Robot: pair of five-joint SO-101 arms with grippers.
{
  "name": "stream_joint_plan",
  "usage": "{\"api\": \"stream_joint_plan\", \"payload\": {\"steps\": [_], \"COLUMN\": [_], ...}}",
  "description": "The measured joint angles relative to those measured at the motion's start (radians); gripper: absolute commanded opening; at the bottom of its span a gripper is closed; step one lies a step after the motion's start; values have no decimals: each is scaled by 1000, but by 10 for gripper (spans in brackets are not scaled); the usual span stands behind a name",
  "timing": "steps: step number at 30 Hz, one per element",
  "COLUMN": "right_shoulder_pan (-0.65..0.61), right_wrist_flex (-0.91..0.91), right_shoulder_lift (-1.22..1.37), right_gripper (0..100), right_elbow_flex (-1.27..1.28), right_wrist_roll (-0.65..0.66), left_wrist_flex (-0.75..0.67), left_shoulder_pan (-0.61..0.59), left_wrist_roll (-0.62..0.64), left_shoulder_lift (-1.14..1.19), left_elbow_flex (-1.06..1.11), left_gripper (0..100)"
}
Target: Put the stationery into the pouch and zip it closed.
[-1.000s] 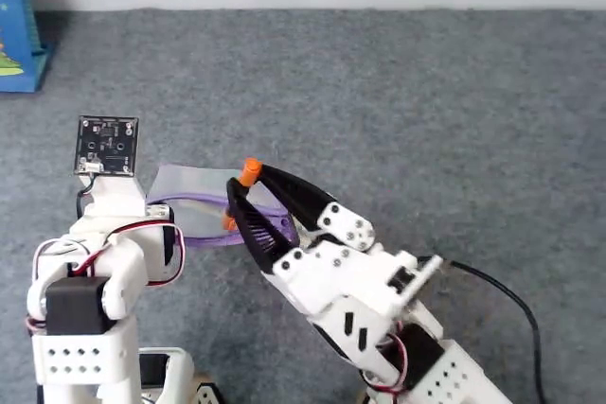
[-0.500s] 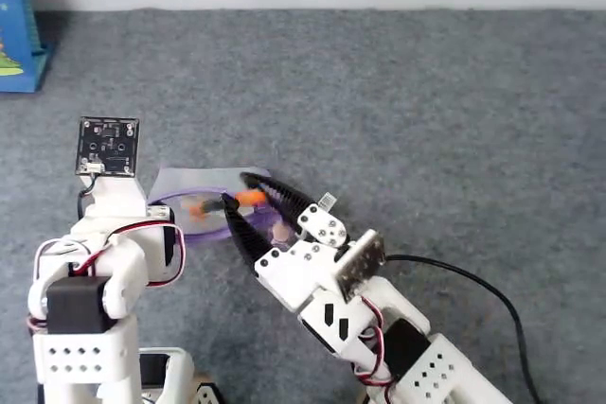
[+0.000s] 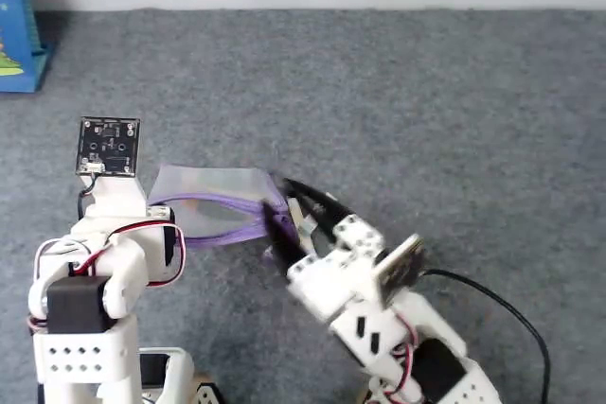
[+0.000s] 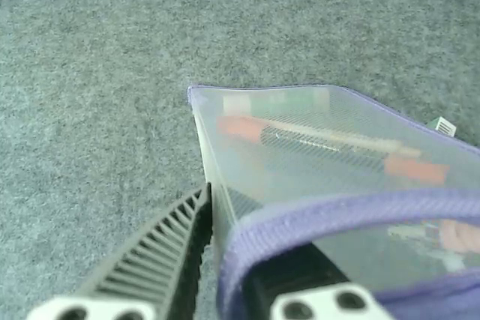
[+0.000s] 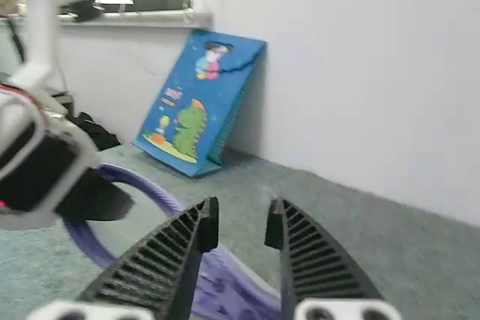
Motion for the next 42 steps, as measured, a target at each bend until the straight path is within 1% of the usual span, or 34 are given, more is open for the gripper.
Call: {"api": "stream_joint_plan", "payload": {"steps": [2,6,8,12,16,20,25,27,30,32,33,38,42], "right_shoulder_pan": [77,229,292,356,356,368,365,364,365,365,365,365,353], "right_wrist_flex": [107,325,405,476,483,483,483,483,483,483,483,483,483], "right_shoulder_lift": [-46,-32,-46,-37,-6,160,450,574,763,898,964,1283,1493], "right_gripper": [16,16,16,16,16,16,20,67,205,267,276,256,258], "right_elbow_flex": [-14,-23,-23,-23,-25,-81,-262,-338,-456,-528,-563,-721,-825], "right_wrist_roll": [-29,-97,-129,-140,-140,-176,-238,-253,-310,-344,-358,-420,-450], "left_wrist_flex": [0,0,0,0,0,0,0,0,0,0,0,0,0], "left_shoulder_pan": [0,0,0,0,0,0,0,0,0,0,0,0,0], "left_wrist_roll": [0,0,0,0,0,0,0,0,0,0,0,0,0], "left_shoulder_lift": [0,0,0,0,0,2,2,2,2,2,2,2,2], "left_elbow_flex": [0,0,0,0,0,0,0,0,0,0,0,0,0], "left_gripper": [13,13,13,13,13,13,13,13,13,13,13,13,13]}}
